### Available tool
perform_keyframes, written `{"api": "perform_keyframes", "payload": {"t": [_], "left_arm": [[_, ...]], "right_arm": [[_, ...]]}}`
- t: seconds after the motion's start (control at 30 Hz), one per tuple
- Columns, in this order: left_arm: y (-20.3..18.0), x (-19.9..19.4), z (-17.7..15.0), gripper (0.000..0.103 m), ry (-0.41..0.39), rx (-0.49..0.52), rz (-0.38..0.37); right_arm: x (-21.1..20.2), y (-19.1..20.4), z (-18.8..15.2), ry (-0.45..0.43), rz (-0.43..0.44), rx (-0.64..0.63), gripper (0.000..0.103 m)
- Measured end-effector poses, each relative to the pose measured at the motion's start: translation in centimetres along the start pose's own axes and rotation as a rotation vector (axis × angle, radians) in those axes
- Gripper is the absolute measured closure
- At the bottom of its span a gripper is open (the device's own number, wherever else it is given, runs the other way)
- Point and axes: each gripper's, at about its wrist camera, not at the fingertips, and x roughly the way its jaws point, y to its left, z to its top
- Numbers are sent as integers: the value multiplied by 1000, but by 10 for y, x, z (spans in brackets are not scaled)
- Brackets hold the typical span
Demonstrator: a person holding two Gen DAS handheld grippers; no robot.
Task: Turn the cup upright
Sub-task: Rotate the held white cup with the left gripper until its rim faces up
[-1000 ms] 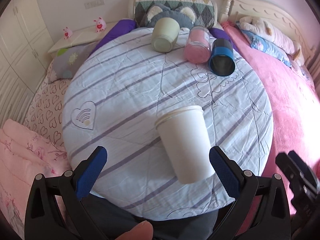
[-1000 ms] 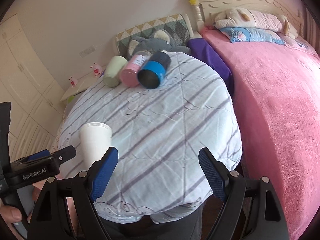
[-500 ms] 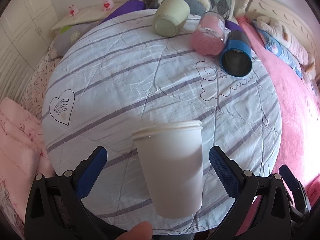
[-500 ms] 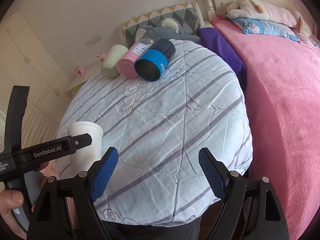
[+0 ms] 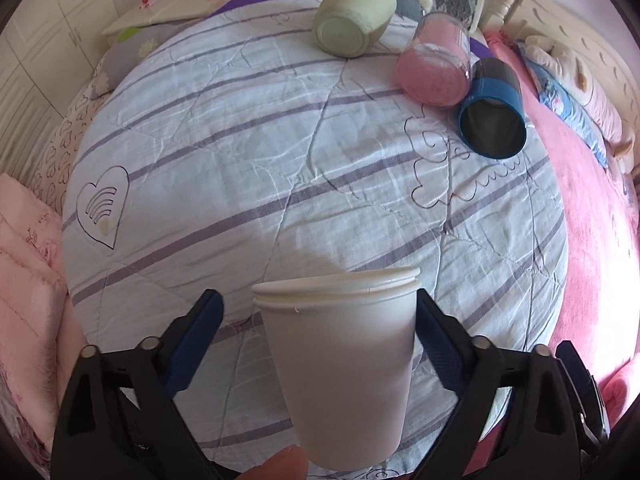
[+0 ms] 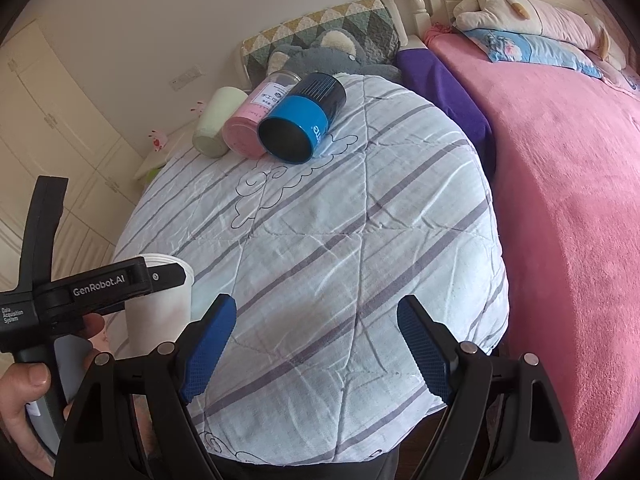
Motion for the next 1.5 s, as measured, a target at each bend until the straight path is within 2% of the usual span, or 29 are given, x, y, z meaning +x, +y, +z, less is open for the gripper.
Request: {"api": "perform_keyframes", "payload": {"t": [0.13, 0.83, 1.1, 1.33, 1.5], "left_arm": [[-1, 4, 0, 27, 12, 16, -6], [1, -23, 3, 29, -114, 100, -17], [2, -50, 6, 29, -283, 169, 38], [5, -62, 14, 29, -391, 217, 63], [4, -71, 11, 29, -520, 255, 76]], "right_arm": [[2, 2, 0, 4, -2, -1, 19], [0, 5, -4, 5, -11, 15, 19], [-2, 11, -5, 0, -9, 12, 19], [-3, 23, -7, 0, -10, 3, 19], [-5, 28, -10, -5, -17, 5, 19]]}}
